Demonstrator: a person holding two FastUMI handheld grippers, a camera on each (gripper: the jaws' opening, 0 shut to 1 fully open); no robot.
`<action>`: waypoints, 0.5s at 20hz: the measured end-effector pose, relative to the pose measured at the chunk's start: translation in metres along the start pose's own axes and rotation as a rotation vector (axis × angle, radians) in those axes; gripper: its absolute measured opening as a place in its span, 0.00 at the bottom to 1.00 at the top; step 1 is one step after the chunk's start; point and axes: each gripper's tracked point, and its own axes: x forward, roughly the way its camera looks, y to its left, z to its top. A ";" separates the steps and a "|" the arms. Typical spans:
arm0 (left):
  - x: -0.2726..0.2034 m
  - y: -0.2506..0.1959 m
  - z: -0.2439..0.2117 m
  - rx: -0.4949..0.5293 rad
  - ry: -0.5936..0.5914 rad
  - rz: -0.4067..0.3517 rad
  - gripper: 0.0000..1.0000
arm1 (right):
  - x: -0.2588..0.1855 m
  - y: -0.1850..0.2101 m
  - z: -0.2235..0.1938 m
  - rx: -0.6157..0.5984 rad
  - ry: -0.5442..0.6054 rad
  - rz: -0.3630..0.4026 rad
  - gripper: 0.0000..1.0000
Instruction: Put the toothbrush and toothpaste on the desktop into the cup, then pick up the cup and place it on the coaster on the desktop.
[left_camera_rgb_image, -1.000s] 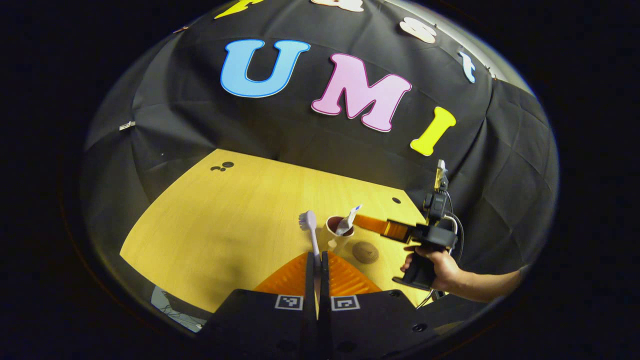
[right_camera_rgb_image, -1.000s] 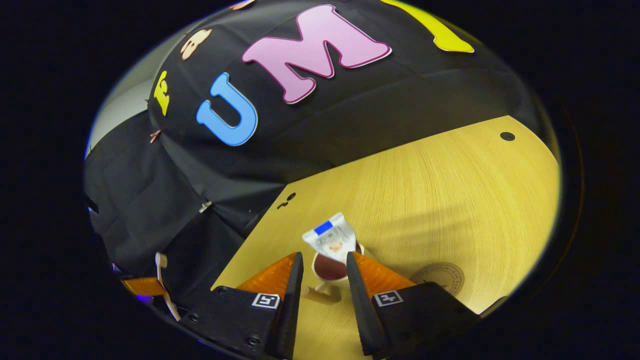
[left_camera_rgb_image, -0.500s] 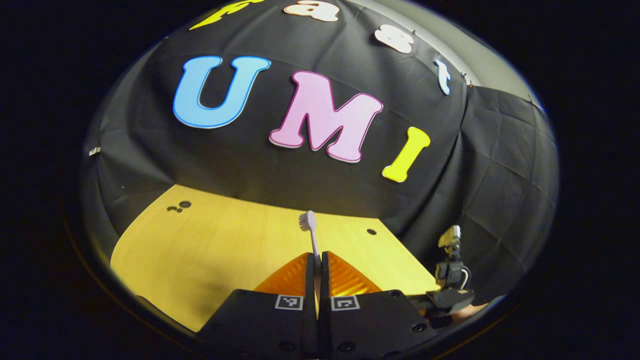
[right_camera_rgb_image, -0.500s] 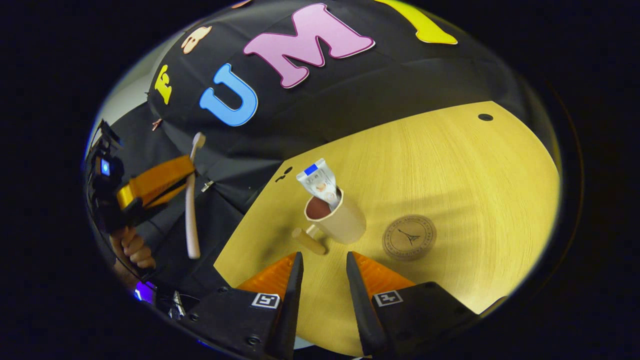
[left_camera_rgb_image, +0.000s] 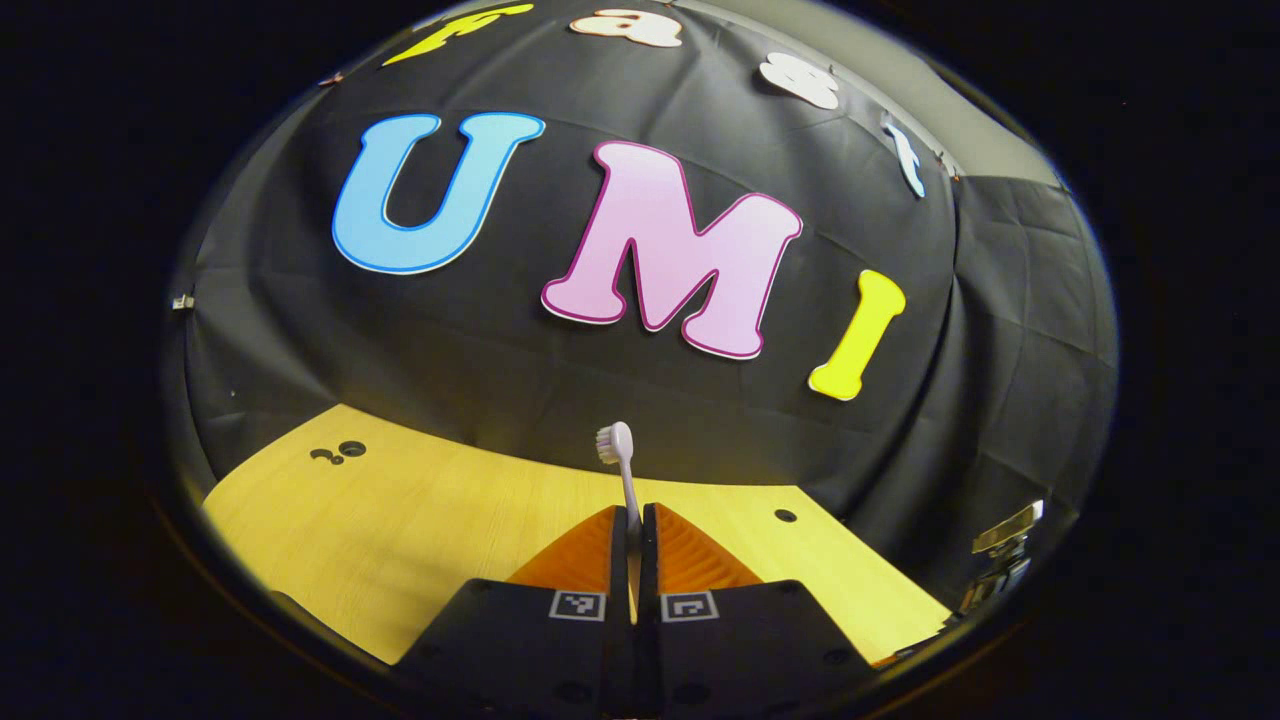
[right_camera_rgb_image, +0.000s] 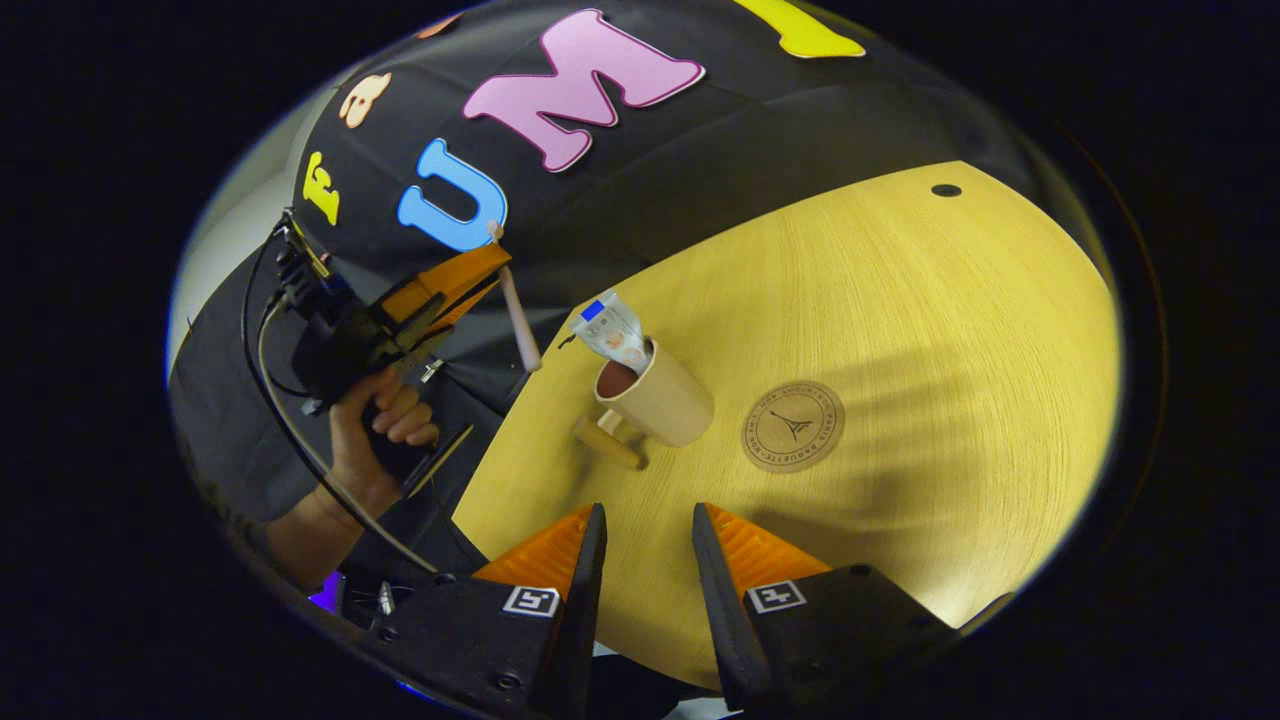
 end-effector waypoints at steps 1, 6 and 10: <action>0.011 0.002 -0.009 0.023 0.004 0.015 0.06 | -0.004 -0.006 -0.001 0.003 0.006 -0.008 0.53; 0.044 0.002 -0.056 0.093 0.073 0.035 0.06 | -0.020 -0.018 0.009 0.028 0.005 -0.021 0.53; 0.045 0.009 -0.073 0.123 0.099 0.063 0.06 | -0.027 -0.020 0.011 0.042 0.003 -0.021 0.53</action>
